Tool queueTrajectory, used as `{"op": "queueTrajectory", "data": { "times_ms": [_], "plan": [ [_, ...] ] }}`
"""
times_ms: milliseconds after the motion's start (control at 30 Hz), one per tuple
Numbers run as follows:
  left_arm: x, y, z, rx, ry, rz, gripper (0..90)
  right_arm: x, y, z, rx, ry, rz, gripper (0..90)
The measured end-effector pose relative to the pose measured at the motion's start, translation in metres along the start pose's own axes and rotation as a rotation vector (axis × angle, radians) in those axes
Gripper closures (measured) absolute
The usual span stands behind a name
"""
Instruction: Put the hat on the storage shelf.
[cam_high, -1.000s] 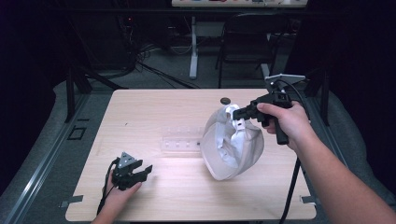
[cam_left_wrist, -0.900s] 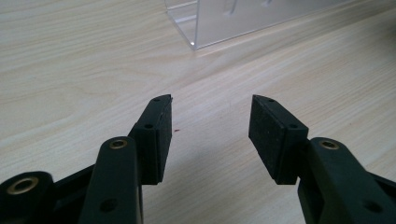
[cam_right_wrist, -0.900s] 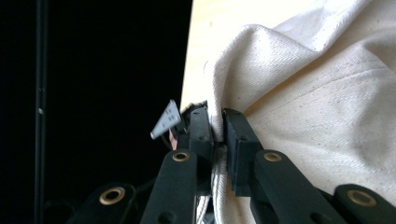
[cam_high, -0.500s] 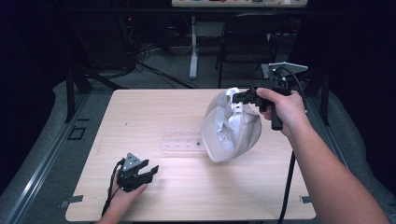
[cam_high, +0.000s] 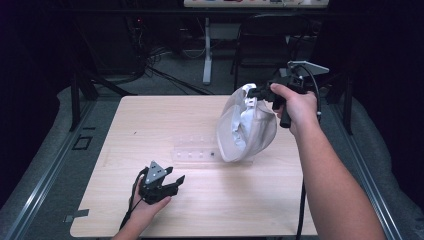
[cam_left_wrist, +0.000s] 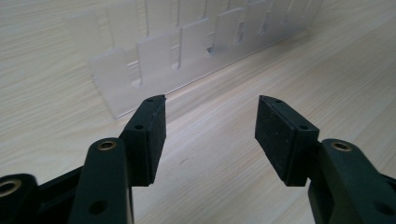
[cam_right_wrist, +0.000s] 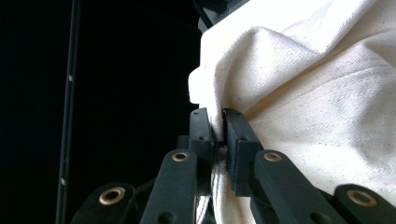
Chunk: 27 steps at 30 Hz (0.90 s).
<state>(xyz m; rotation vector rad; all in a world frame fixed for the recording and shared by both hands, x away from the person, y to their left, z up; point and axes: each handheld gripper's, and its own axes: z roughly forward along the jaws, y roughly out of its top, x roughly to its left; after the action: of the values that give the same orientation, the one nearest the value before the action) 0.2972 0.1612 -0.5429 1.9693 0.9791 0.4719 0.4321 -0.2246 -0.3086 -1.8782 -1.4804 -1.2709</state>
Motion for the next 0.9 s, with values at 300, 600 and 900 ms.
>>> {"op": "queueTrajectory", "data": {
  "times_ms": [300,600,900],
  "plan": [
    [-0.020,0.023,0.014,-0.032,-0.027,0.041,41.7,-0.004,0.004,0.005,-0.051,-0.001,0.052,83.0],
    [-0.038,0.048,0.036,-0.053,-0.029,0.092,41.1,-0.003,0.008,0.007,-0.121,0.015,0.104,83.0],
    [-0.055,0.069,0.057,-0.056,-0.025,0.115,41.1,0.000,0.004,0.016,-0.119,0.018,0.107,83.0]
  ]
}}
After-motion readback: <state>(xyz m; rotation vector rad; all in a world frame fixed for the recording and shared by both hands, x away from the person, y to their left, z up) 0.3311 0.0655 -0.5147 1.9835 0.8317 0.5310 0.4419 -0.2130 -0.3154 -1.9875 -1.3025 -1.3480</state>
